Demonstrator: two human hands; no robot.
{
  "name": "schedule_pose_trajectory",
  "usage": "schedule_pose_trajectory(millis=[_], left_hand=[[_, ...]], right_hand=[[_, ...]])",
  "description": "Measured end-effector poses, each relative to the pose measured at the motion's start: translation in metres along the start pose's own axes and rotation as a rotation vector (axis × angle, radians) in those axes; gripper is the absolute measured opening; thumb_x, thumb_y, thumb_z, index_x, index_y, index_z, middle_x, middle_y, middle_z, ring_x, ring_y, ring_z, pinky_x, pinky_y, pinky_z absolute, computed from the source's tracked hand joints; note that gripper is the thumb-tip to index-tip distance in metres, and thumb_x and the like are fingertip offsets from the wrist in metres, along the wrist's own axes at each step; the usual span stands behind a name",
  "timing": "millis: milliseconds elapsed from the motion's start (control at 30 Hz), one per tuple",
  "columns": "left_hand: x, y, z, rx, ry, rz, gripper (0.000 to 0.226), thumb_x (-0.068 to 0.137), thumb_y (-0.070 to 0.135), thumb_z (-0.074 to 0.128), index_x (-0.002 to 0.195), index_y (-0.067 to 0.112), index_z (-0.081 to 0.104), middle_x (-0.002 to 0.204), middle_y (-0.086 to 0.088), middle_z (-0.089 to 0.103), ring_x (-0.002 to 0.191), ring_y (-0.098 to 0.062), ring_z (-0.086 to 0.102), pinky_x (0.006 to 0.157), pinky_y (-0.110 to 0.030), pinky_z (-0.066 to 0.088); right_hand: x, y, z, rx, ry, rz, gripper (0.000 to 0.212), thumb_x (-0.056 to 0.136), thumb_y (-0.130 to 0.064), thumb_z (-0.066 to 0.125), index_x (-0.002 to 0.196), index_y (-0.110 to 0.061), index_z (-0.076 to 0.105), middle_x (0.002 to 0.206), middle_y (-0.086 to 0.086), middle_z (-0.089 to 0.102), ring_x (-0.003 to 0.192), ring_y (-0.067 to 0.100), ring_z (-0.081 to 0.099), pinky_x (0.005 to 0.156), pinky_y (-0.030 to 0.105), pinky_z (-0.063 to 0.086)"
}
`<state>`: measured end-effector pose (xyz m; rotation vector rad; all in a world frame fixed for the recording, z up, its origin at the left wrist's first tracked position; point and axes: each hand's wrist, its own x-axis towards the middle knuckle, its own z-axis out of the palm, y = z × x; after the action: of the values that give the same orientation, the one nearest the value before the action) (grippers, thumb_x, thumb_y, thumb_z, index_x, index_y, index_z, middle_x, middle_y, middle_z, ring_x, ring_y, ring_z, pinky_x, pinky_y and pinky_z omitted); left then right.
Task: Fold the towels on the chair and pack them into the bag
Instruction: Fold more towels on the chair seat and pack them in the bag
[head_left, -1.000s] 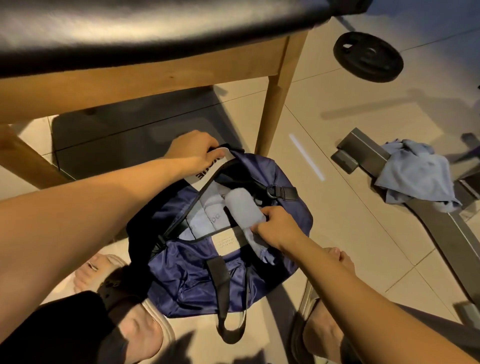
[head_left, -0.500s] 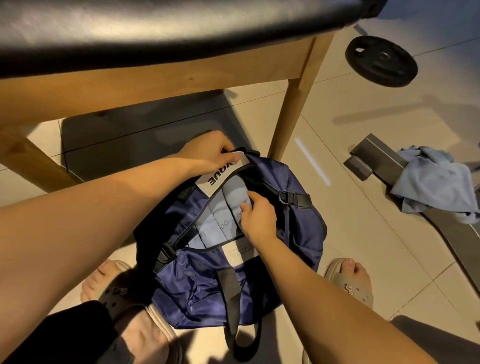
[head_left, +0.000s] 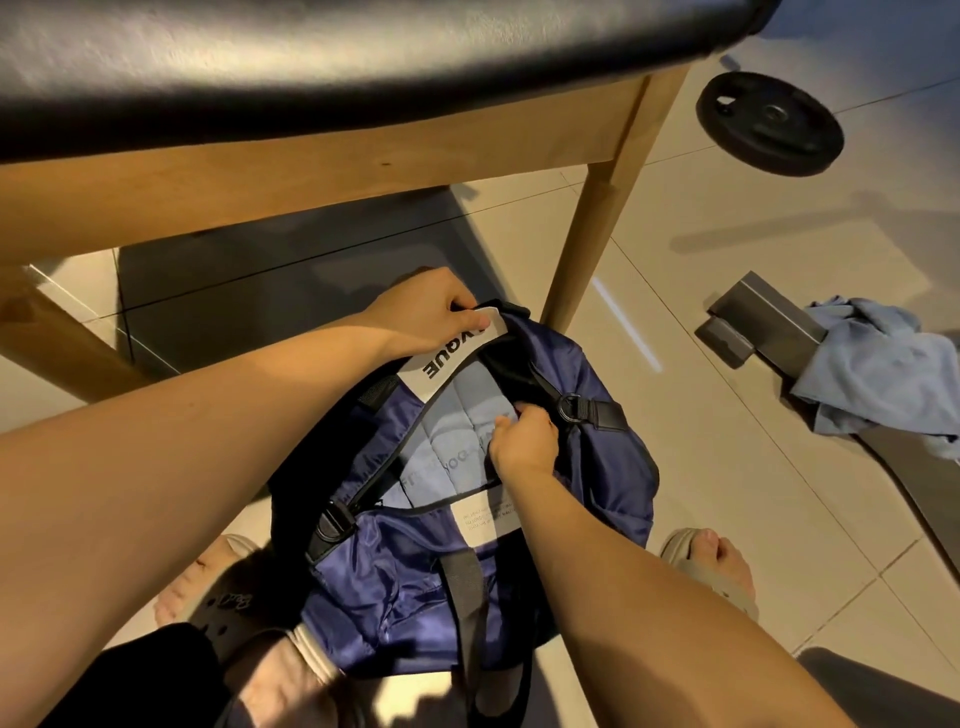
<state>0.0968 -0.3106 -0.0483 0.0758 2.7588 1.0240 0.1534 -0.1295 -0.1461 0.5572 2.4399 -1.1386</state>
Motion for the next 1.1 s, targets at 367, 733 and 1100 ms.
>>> schedule_pose_trajectory(millis=[367, 733, 1100], left_hand=[[0.001, 0.011, 0.002, 0.025, -0.067, 0.015, 0.024, 0.093, 0.039, 0.073, 0.07, 0.035, 0.071, 0.078, -0.003, 0.069, 0.072, -0.022, 0.065, 0.066, -0.039, 0.05], [-0.002, 0.02, 0.01, 0.066, -0.007, 0.027, 0.025, 0.096, 0.041, 0.068, 0.09, 0.018, 0.079, 0.09, 0.004, 0.066, 0.078, -0.01, 0.061, 0.069, -0.031, 0.048], [-0.005, 0.02, 0.027, 0.26, -0.057, 0.013, 0.04, 0.096, 0.046, 0.064, 0.087, 0.009, 0.075, 0.085, -0.009, 0.069, 0.078, -0.026, 0.063, 0.07, -0.04, 0.051]], right_hand=[[-0.029, 0.017, -0.005, 0.062, 0.051, -0.055, 0.033, 0.09, -0.008, 0.063, 0.123, -0.011, 0.064, 0.111, 0.008, 0.069, 0.101, 0.03, 0.066, 0.079, 0.034, 0.052], [-0.02, 0.023, 0.006, -0.04, 0.078, -0.045, 0.036, 0.098, -0.004, 0.053, 0.131, -0.008, 0.067, 0.126, 0.015, 0.068, 0.114, 0.034, 0.063, 0.089, 0.035, 0.05], [-0.067, 0.061, -0.006, -0.579, -0.041, -0.653, 0.057, 0.087, -0.003, 0.052, 0.145, -0.001, 0.047, 0.149, 0.018, 0.044, 0.138, 0.036, 0.042, 0.113, 0.042, 0.039]])
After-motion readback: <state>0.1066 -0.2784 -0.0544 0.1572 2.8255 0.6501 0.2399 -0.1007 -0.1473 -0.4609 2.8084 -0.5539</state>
